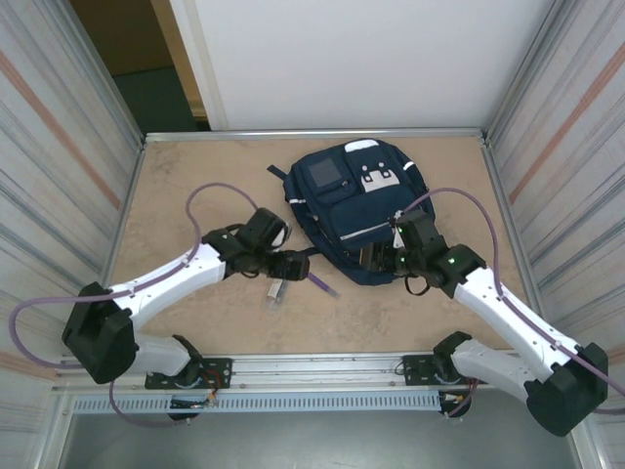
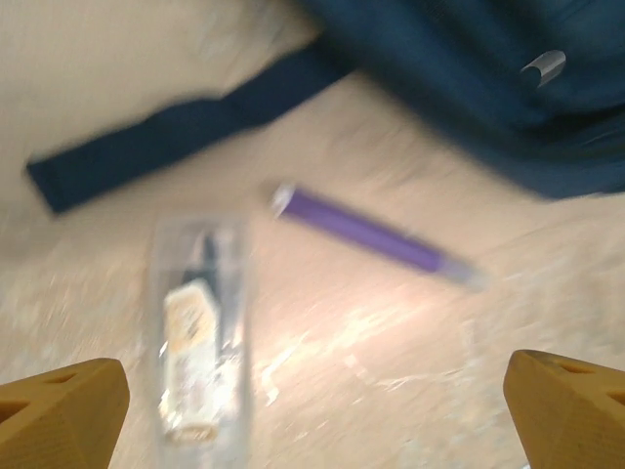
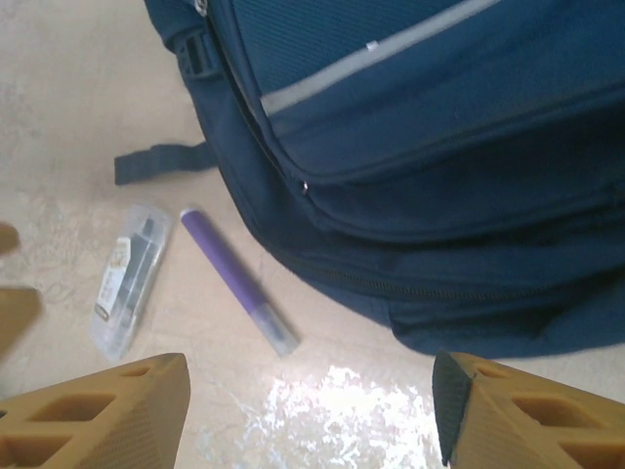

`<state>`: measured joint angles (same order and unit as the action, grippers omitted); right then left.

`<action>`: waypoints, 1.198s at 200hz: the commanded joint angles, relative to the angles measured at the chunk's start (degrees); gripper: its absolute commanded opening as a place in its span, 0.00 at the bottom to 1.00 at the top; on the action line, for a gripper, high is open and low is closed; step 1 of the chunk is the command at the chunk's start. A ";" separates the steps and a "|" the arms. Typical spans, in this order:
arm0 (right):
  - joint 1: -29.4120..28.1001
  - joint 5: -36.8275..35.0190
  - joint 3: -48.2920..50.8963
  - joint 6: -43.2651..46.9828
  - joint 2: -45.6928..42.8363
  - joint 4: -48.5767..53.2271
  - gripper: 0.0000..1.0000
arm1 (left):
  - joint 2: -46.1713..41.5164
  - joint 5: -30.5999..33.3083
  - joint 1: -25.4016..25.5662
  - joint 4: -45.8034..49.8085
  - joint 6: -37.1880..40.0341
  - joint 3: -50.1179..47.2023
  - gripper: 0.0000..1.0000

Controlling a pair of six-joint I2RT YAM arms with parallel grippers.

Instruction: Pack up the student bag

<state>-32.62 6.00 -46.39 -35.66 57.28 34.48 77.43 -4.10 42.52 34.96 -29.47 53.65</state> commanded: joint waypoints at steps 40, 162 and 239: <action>-0.43 0.15 -3.76 0.57 5.50 -2.94 0.66 | 12.43 9.50 1.11 3.45 -4.88 -0.97 0.99; -0.69 3.26 -1.26 -8.21 7.93 -7.07 0.68 | 12.92 8.99 4.11 5.11 -3.40 2.18 0.43; -1.54 25.32 -5.40 -18.44 22.64 -16.65 0.70 | 3.20 -9.85 4.32 -7.11 -0.24 4.00 0.43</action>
<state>-33.30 24.10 -48.51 -50.63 77.45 21.76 82.74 -6.22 46.85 33.19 -31.07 56.29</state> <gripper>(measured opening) 0.704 0.449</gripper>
